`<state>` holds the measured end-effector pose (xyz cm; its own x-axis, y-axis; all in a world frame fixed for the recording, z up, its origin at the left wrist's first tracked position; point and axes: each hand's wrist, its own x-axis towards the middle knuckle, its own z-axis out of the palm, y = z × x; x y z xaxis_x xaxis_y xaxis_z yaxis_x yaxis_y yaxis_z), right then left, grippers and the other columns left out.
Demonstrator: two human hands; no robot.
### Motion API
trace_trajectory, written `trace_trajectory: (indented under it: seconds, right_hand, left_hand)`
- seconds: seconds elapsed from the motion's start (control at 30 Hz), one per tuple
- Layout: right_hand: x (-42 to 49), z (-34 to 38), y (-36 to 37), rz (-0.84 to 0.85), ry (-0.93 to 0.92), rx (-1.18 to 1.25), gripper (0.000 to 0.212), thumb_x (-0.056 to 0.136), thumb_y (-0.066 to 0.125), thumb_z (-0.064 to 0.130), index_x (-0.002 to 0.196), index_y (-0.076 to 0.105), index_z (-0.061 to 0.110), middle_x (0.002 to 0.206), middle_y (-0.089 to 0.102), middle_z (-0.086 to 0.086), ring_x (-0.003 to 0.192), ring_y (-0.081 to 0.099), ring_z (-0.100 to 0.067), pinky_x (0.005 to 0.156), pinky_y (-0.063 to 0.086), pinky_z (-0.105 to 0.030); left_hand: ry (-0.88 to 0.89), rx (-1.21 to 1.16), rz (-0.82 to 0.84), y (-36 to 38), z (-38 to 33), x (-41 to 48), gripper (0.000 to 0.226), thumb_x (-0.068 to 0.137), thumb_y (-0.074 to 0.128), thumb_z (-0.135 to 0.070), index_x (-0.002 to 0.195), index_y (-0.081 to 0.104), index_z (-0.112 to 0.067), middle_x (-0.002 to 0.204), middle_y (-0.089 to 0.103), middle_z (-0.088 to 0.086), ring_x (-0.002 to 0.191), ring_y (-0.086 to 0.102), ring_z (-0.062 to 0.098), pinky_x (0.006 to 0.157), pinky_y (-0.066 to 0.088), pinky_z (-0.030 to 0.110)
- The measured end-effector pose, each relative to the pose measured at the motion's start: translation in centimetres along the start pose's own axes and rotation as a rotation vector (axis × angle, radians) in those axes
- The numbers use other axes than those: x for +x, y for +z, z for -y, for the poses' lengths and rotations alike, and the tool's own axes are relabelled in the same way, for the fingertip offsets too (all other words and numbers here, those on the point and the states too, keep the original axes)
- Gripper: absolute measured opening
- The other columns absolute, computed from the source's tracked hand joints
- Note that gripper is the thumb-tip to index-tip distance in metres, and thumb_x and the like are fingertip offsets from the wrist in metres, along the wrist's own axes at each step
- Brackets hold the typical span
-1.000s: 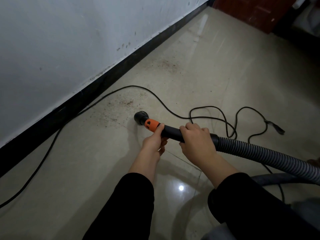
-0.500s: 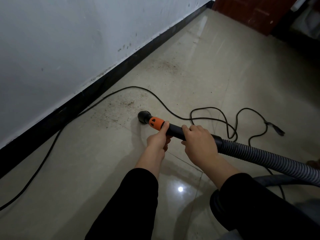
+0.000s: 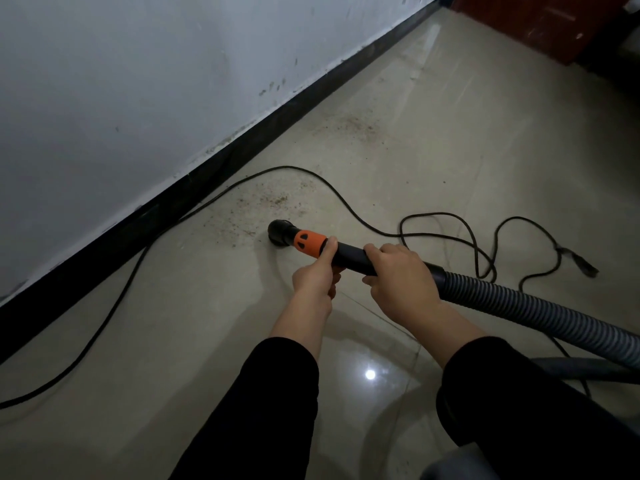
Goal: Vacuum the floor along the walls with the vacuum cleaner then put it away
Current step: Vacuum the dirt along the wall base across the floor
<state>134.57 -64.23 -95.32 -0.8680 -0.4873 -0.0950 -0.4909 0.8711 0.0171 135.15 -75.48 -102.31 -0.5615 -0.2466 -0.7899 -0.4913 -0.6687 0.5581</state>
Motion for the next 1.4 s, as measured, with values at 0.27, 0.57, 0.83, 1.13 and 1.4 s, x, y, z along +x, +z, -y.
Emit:
trace_trajectory:
  seconds: [0.27, 0.57, 0.83, 1.13, 1.4]
  right_hand:
    - [0.7, 1.3, -1.0, 0.026, -0.068, -0.007, 0.033, 0.093, 0.059, 0.026, 0.122, 0.050, 0.015, 0.108, 0.059, -0.006, 0.101, 0.053, -0.024, 0.081, 0.037, -0.031]
    - [1.4, 2.5, -1.8, 0.073, -0.109, 0.047, 0.026, 0.091, 0.063, 0.025, 0.113, 0.052, 0.015, 0.100, 0.060, -0.006, 0.097, 0.054, -0.026, 0.080, 0.041, -0.034]
    - [2.0, 4.3, -1.6, 0.081, -0.159, 0.059, 0.030, 0.091, 0.063, 0.026, 0.117, 0.053, 0.015, 0.103, 0.060, -0.006, 0.099, 0.053, -0.026, 0.082, 0.042, -0.036]
    - [2.4, 5.4, -1.4, 0.101, -0.211, 0.084, 0.028, 0.090, 0.064, 0.024, 0.114, 0.054, 0.016, 0.101, 0.061, -0.005, 0.097, 0.052, -0.025, 0.080, 0.041, -0.035]
    - [2.2, 6.8, -0.5, 0.049, -0.271, 0.028, 0.033, 0.091, 0.062, 0.026, 0.122, 0.050, 0.018, 0.107, 0.060, -0.004, 0.100, 0.051, -0.024, 0.081, 0.038, -0.034]
  left_hand:
    - [-0.004, -0.047, -0.006, -1.7, -0.7, -0.8, 0.052, 0.083, 0.069, -0.053, 0.111, 0.067, -0.009, 0.092, 0.075, 0.000, 0.076, 0.057, 0.012, 0.060, 0.040, 0.023]
    - [-0.009, -0.076, -0.017, -3.4, -1.6, -1.3, 0.048, 0.084, 0.069, -0.049, 0.107, 0.068, -0.007, 0.094, 0.075, 0.004, 0.070, 0.052, 0.012, 0.055, 0.039, 0.020]
    - [-0.004, -0.110, -0.043, -5.3, -2.2, -1.3, 0.047, 0.085, 0.069, -0.049, 0.107, 0.067, -0.007, 0.092, 0.075, 0.004, 0.067, 0.051, 0.011, 0.053, 0.039, 0.020]
    - [-0.019, -0.141, -0.071, -7.0, -2.4, -1.5, 0.044, 0.085, 0.069, -0.049, 0.102, 0.068, -0.008, 0.090, 0.074, 0.003, 0.066, 0.052, 0.010, 0.051, 0.039, 0.019]
    - [-0.024, -0.168, -0.104, -8.2, -2.8, -2.2, 0.041, 0.088, 0.067, -0.046, 0.102, 0.067, -0.008, 0.087, 0.071, 0.003, 0.066, 0.053, 0.010, 0.053, 0.041, 0.020]
